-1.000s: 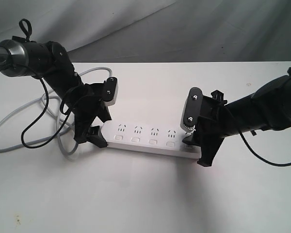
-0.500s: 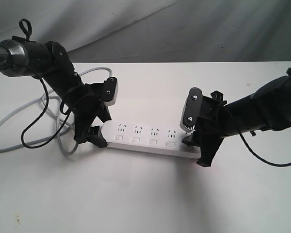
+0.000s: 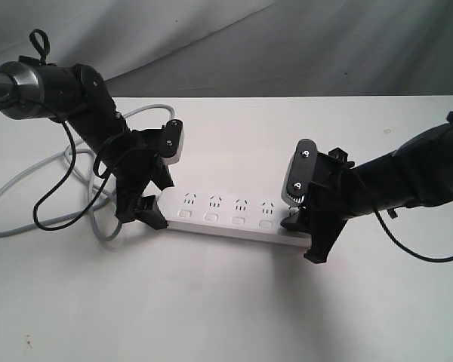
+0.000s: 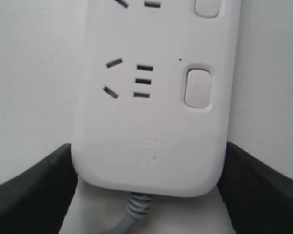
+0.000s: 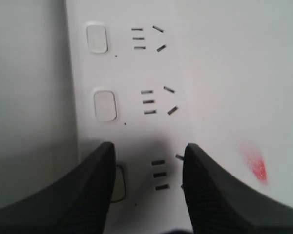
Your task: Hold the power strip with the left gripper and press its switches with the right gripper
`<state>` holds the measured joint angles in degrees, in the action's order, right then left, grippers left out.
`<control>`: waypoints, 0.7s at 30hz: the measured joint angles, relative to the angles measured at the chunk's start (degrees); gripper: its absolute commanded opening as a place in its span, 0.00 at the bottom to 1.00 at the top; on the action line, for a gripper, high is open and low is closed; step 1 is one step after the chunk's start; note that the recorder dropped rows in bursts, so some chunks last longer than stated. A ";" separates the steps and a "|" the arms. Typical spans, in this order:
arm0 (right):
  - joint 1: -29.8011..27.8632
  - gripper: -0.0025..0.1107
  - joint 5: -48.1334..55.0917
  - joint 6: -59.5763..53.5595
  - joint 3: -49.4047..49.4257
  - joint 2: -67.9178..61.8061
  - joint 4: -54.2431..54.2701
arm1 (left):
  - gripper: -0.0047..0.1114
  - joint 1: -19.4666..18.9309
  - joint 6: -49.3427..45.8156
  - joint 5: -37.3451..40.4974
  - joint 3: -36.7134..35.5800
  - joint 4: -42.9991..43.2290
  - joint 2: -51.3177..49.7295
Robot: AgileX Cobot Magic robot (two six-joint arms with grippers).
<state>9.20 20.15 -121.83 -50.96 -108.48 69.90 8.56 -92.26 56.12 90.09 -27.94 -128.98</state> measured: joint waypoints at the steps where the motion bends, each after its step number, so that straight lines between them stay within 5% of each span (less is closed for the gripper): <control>1: 0.00 0.40 0.00 0.00 0.00 -0.27 0.12 | 0.48 0.00 0.00 0.00 0.00 0.00 0.00; 16: -0.12 0.40 -1.58 0.10 1.29 9.88 -1.10 | 0.48 0.00 0.00 0.00 0.00 0.00 0.00; 21: -0.12 0.22 -1.23 0.50 2.02 12.78 -1.00 | 0.48 0.00 0.00 0.00 0.00 0.00 0.00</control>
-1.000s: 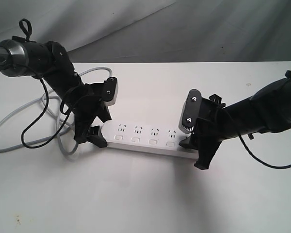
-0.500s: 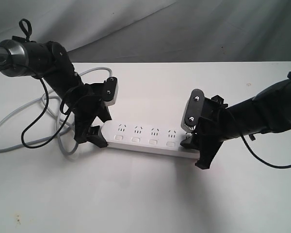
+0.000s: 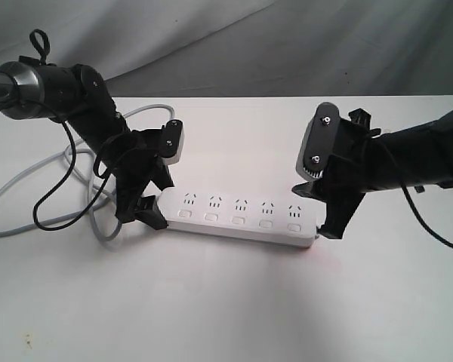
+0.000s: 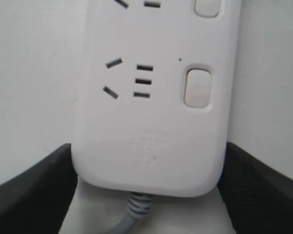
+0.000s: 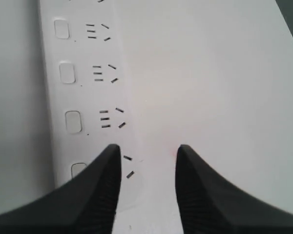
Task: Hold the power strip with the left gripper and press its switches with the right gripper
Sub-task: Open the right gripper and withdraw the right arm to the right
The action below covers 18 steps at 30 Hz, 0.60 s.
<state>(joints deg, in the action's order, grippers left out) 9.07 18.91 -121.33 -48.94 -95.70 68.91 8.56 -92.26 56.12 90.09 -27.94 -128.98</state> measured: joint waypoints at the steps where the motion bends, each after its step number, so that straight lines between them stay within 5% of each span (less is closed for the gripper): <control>1: 0.00 0.13 0.12 0.00 0.61 0.69 0.13 | 0.48 0.00 0.00 0.00 0.00 0.00 0.00; 4: 0.00 0.02 0.23 0.00 3.64 4.30 0.44 | 0.48 0.00 0.00 0.00 0.00 0.00 0.00; 18: 0.00 0.02 0.09 0.00 16.44 31.38 7.50 | 0.48 0.00 0.00 0.00 0.00 0.00 0.00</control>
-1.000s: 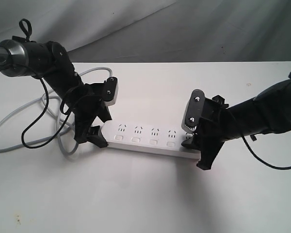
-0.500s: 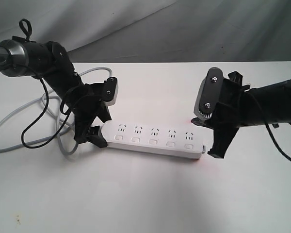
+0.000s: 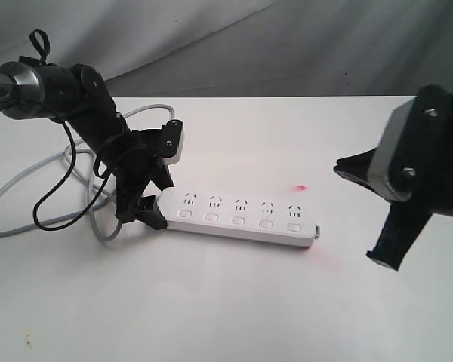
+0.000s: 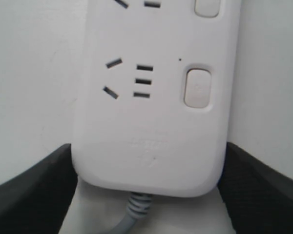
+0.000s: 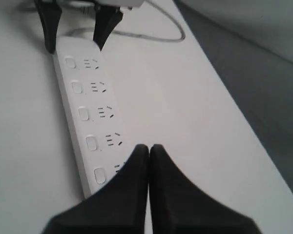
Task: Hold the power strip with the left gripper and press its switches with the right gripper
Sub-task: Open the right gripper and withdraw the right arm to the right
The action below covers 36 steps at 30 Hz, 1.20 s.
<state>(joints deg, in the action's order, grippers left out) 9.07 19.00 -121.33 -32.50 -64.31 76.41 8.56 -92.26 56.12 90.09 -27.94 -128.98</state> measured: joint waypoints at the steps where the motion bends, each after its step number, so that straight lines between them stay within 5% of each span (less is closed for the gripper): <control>1: 0.00 0.02 0.00 0.00 0.94 2.31 0.60 | 0.48 0.00 0.00 0.00 0.00 0.00 0.00; 12: 0.00 0.02 -0.15 6.74 9.71 28.12 2.19 | 0.48 0.00 0.00 0.00 0.00 0.00 0.00; 27: 0.00 0.02 -3.75 9.19 10.46 30.80 2.42 | 0.48 0.00 0.00 0.00 0.00 0.00 0.00; 36: -9.20 0.02 -11.59 12.57 14.44 45.48 2.46 | 0.48 0.00 0.00 0.00 0.00 0.00 0.00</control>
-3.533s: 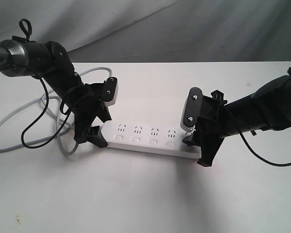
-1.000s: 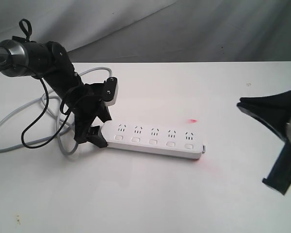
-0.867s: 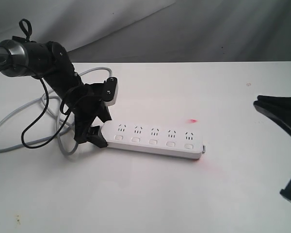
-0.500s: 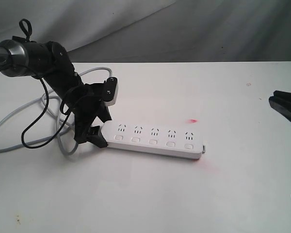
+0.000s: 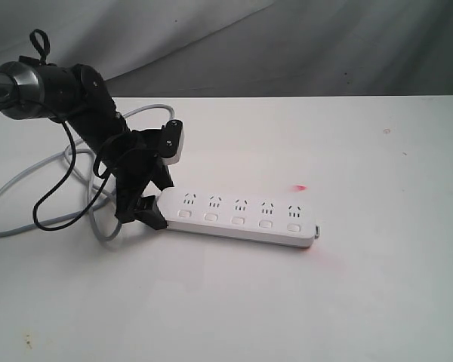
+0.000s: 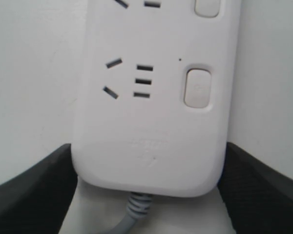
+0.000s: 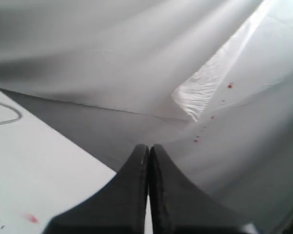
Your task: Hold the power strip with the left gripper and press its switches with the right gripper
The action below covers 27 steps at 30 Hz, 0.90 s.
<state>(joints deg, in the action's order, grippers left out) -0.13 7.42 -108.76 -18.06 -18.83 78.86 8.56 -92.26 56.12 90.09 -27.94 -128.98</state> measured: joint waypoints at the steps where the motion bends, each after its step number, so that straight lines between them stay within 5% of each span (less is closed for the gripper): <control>1: -1.69 0.02 0.00 0.25 0.57 1.61 0.00 | 0.48 0.00 0.00 0.00 0.00 0.00 0.00; 8: -10.57 0.02 0.36 0.98 4.85 9.59 2.05 | 0.48 0.00 0.00 0.00 0.00 0.00 0.00; 19: -10.82 0.02 1.34 2.96 5.09 9.98 5.71 | 0.48 0.00 0.00 0.00 0.00 0.00 0.00; 27: -10.82 0.02 3.29 51.98 5.09 9.98 -36.35 | 0.48 0.00 0.00 0.00 0.00 0.00 0.00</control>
<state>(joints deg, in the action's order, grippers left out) -10.95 10.71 -56.78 -12.96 -8.85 42.52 8.56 -92.26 56.12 90.09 -27.94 -128.98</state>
